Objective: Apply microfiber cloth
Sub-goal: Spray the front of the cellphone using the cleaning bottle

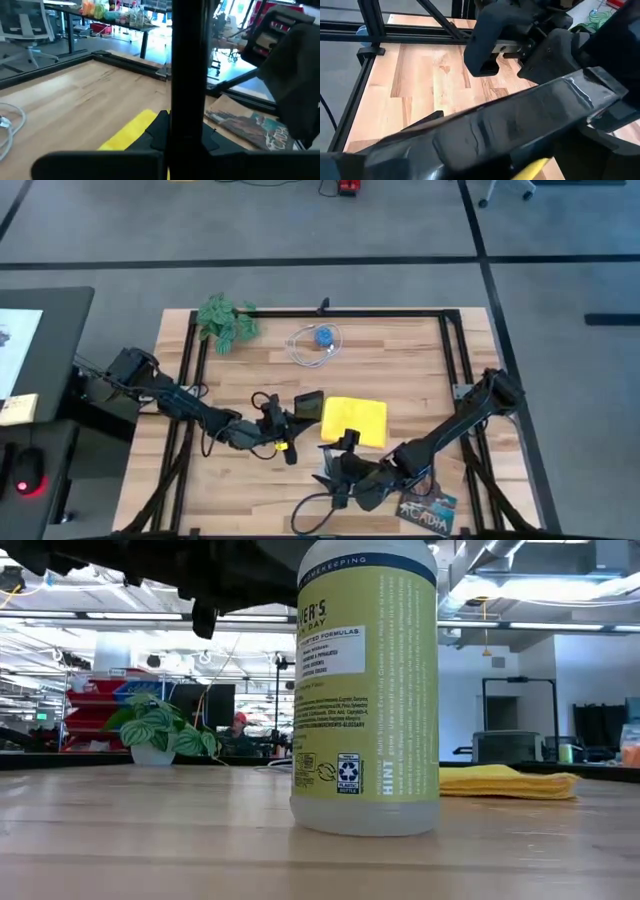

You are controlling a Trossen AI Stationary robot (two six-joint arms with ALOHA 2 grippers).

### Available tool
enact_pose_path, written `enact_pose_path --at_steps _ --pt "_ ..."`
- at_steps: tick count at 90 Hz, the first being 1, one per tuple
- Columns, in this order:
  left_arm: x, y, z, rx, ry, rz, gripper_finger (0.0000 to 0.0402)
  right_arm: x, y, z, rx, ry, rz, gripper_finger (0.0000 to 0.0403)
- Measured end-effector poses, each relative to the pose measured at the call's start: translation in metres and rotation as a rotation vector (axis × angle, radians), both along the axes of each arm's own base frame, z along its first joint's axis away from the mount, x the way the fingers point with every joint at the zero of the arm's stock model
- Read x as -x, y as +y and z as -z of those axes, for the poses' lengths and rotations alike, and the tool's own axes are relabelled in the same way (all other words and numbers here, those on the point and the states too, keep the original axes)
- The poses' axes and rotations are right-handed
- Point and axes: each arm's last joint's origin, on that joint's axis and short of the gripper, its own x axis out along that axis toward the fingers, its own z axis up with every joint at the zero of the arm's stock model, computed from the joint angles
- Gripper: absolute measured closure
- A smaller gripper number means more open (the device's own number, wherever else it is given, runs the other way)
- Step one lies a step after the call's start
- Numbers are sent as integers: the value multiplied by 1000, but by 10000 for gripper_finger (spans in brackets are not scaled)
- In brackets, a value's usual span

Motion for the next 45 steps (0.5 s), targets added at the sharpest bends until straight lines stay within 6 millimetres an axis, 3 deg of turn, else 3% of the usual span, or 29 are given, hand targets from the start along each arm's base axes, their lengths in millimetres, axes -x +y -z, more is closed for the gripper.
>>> enact_pose_path --at_steps 45 --pt "0 -2 0 7 -4 20 390 -1 -1 0 -20 12 -25 83"
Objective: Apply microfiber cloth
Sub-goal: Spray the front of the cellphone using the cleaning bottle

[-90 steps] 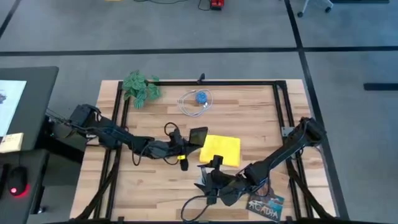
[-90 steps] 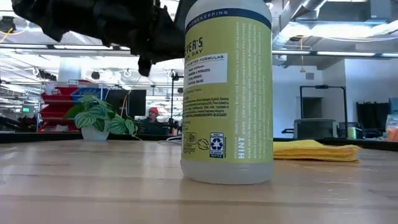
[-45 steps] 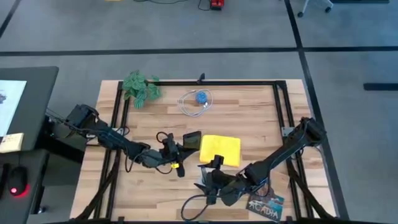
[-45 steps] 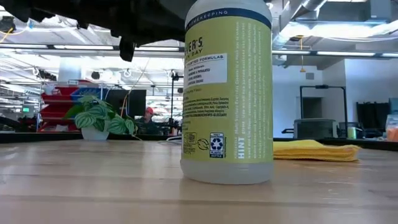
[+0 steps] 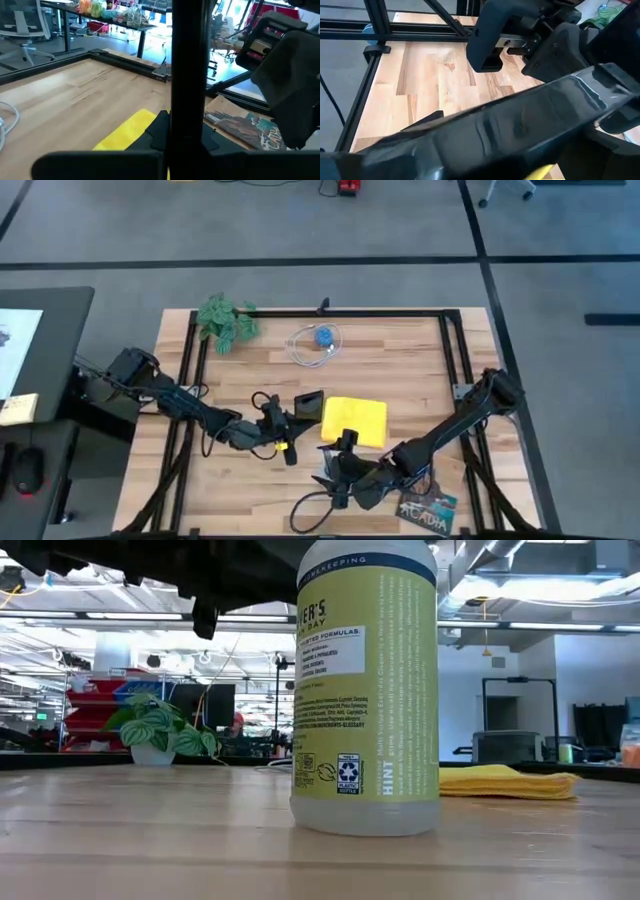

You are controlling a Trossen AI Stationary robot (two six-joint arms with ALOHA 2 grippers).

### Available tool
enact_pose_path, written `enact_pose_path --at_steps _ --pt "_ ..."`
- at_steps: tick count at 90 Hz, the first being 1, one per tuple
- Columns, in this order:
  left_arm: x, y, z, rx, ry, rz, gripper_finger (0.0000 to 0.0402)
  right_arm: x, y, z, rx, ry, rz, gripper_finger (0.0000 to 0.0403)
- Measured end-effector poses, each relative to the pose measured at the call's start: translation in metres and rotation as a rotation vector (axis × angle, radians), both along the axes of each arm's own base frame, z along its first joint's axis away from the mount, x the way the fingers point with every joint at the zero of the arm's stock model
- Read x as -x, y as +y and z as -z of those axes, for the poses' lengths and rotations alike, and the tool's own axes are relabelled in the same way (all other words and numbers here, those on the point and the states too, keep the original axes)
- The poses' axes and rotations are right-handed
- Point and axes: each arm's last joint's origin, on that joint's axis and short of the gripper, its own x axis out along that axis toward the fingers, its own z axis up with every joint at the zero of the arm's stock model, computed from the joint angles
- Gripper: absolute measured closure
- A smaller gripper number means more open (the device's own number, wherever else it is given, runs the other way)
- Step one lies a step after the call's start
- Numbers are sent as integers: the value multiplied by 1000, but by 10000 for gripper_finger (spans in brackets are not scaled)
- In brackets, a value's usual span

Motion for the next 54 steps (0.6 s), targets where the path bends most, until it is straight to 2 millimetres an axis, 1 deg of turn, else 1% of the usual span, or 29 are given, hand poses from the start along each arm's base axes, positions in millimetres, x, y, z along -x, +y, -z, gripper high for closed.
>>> enact_pose_path --at_steps 20,54 --pt "1 -3 0 -16 5 13 390 0 0 0 5 -3 7 87" --pt "2 -4 0 -20 6 18 390 0 0 0 -9 -8 17 119"
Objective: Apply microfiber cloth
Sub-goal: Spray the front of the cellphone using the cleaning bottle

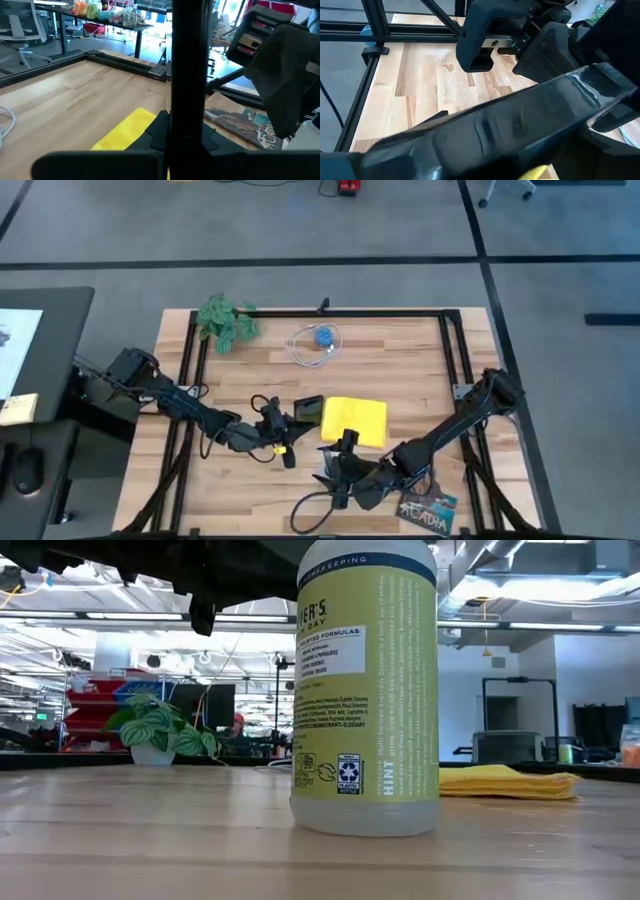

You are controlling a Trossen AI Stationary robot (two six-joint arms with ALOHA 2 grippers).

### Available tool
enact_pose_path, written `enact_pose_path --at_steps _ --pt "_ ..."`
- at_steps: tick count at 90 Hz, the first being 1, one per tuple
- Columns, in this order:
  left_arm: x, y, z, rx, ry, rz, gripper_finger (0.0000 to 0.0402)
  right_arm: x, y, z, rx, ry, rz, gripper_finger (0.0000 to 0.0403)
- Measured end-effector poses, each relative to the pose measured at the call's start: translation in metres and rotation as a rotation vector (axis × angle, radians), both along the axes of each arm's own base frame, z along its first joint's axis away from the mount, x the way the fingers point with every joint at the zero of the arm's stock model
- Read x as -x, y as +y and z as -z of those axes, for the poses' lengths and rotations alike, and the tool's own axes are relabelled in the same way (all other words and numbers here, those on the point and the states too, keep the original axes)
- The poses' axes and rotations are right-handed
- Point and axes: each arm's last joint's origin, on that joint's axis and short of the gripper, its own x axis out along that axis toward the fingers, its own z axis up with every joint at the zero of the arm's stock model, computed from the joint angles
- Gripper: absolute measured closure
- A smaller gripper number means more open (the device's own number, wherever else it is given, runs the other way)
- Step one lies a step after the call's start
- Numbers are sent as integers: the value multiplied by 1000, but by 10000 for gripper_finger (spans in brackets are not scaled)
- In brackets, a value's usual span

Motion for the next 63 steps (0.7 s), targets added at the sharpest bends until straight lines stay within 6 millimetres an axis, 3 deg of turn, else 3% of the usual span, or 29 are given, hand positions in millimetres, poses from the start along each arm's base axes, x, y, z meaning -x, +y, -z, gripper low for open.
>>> enact_pose_path --at_steps 18,43,51,63 --pt "0 -1 0 0 0 2 390 0 0 0 -12 -5 5 138" --pt "0 -1 0 -1 1 2 390 0 0 0 -29 -4 6 237" --pt "0 -1 0 -4 1 2 390 1 0 0 -24 2 6 227" --pt "0 -1 0 -8 3 2 390 2 2 0 -11 13 -10 162"
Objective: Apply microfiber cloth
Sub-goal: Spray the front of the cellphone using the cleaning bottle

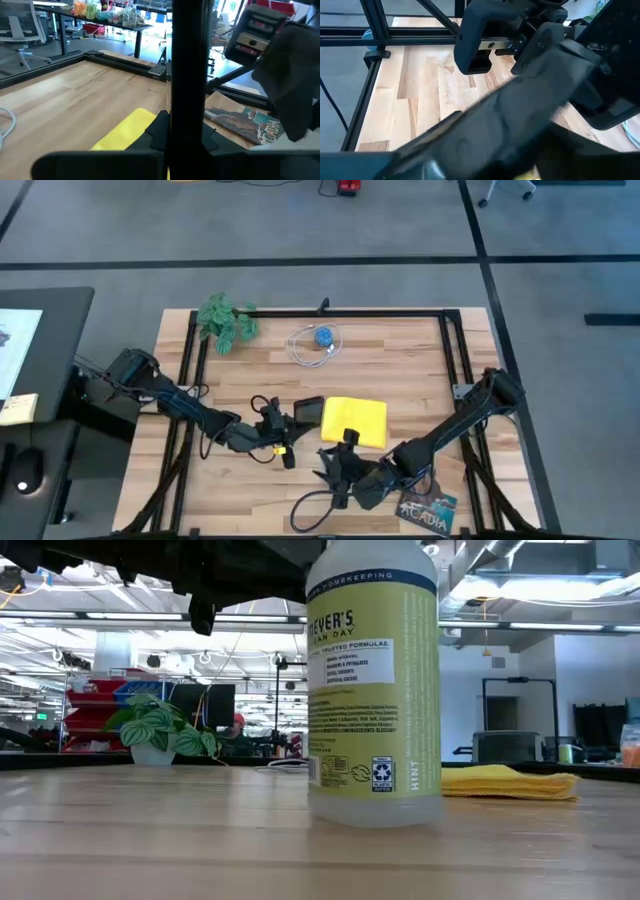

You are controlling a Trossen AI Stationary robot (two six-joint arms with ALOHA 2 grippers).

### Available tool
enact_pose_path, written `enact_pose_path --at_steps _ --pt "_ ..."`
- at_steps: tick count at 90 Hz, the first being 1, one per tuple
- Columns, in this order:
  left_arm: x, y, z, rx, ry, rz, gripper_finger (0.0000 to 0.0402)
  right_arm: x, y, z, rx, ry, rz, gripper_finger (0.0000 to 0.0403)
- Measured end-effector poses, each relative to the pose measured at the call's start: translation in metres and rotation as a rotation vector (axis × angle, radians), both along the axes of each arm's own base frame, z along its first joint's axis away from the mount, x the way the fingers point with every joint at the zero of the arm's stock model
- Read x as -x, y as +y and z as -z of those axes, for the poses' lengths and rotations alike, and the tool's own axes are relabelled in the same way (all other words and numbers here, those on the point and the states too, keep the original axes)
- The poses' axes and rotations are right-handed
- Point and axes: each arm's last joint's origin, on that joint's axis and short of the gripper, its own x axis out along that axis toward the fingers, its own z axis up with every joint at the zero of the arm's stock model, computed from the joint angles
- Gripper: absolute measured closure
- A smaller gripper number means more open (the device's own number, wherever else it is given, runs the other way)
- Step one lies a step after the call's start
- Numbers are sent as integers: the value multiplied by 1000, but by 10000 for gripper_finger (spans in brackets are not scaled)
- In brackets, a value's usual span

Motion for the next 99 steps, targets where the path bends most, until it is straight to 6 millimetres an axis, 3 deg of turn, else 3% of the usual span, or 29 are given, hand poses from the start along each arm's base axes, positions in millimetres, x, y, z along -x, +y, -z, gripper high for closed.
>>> enact_pose_path --at_steps 11,24,37,52,59,73,77,99 --pt "0 0 0 -1 0 0 390 3 2 2 2 5 17 115" --pt "0 0 0 -15 5 2 390 7 5 3 -29 -12 78 115" --pt "0 0 0 -15 5 1 390 10 6 5 -69 -28 131 158" --pt "0 0 0 -16 6 1 390 15 6 6 -106 -14 172 265" --pt "0 0 0 -17 8 1 390 23 5 2 -100 11 174 268" --pt "-1 0 2 -17 21 33 390 58 -9 -18 -88 120 233 277" --pt "-1 1 2 -12 24 42 390 72 -17 -25 -55 153 265 294" --pt "-2 2 2 -10 29 45 390 141 -64 -55 81 167 427 294"
